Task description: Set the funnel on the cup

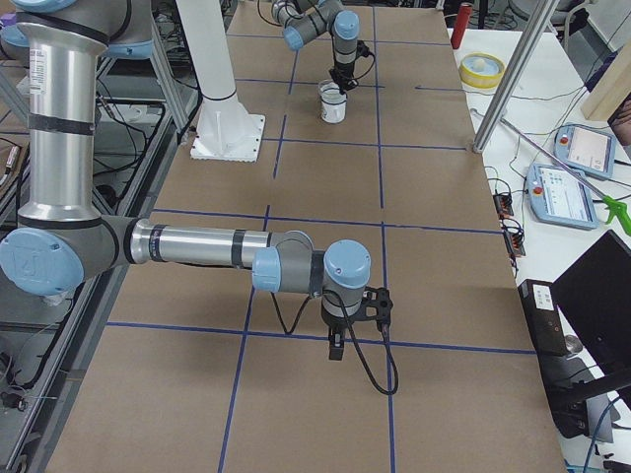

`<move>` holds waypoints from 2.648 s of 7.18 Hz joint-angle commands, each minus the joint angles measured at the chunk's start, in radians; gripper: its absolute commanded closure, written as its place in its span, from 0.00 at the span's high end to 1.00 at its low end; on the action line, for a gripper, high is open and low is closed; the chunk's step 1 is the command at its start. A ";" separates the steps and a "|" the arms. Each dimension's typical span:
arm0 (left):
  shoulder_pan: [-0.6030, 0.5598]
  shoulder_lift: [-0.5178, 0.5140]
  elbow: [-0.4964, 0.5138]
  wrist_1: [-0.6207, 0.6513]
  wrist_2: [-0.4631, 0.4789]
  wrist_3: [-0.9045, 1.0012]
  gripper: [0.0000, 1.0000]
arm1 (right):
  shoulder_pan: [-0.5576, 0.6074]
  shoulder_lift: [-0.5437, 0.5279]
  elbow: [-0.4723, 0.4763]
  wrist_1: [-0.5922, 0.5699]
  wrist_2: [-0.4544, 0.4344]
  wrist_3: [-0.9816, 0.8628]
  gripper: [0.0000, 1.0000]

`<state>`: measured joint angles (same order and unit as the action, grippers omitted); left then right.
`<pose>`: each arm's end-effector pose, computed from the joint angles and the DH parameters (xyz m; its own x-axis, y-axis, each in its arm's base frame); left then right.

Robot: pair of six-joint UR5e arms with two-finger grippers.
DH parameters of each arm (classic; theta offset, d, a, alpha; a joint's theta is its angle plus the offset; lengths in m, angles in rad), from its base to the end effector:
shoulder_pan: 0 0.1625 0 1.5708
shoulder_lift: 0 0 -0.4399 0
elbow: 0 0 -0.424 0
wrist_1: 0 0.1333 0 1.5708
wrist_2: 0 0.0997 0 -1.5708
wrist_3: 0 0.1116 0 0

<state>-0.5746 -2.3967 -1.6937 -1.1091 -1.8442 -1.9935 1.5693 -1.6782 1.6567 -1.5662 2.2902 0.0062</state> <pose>0.5389 -0.4719 0.1644 0.5053 -0.7977 -0.3290 0.6848 0.6027 -0.4096 0.0591 -0.4751 0.6946 0.7522 0.0162 0.6587 -0.0032 0.9998 -0.0210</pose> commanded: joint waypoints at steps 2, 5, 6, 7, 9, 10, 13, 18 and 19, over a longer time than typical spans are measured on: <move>0.001 -0.021 0.040 -0.012 -0.001 0.010 0.08 | 0.000 0.000 0.000 0.000 0.000 0.000 1.00; -0.001 -0.016 0.020 -0.011 0.010 0.073 0.99 | 0.000 0.000 0.000 0.000 0.000 0.000 1.00; -0.016 -0.009 -0.004 -0.005 0.008 0.191 0.99 | 0.000 0.000 0.000 0.000 0.000 0.000 1.00; -0.087 0.042 -0.050 -0.009 0.005 0.314 0.99 | 0.000 0.000 0.000 0.000 0.000 0.000 1.00; -0.251 0.198 -0.180 -0.078 -0.006 0.613 0.99 | 0.000 0.000 0.000 0.000 0.000 0.000 1.00; -0.348 0.299 -0.182 -0.180 -0.098 0.771 1.00 | 0.000 0.000 0.000 0.000 0.000 0.000 1.00; -0.629 0.633 -0.094 -0.534 -0.269 1.262 1.00 | 0.000 0.000 0.000 0.000 0.000 0.000 1.00; -1.079 0.843 0.117 -0.586 -0.385 2.142 1.00 | 0.000 0.000 0.000 0.000 0.000 0.000 1.00; -1.076 0.802 0.114 -0.475 -0.420 2.133 1.00 | 0.000 0.000 0.000 0.000 0.000 0.000 1.00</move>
<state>-1.6229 -1.5663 -1.5934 -1.6731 -2.2364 0.1085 1.5693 -1.6782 1.6567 -1.5662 2.2903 0.0061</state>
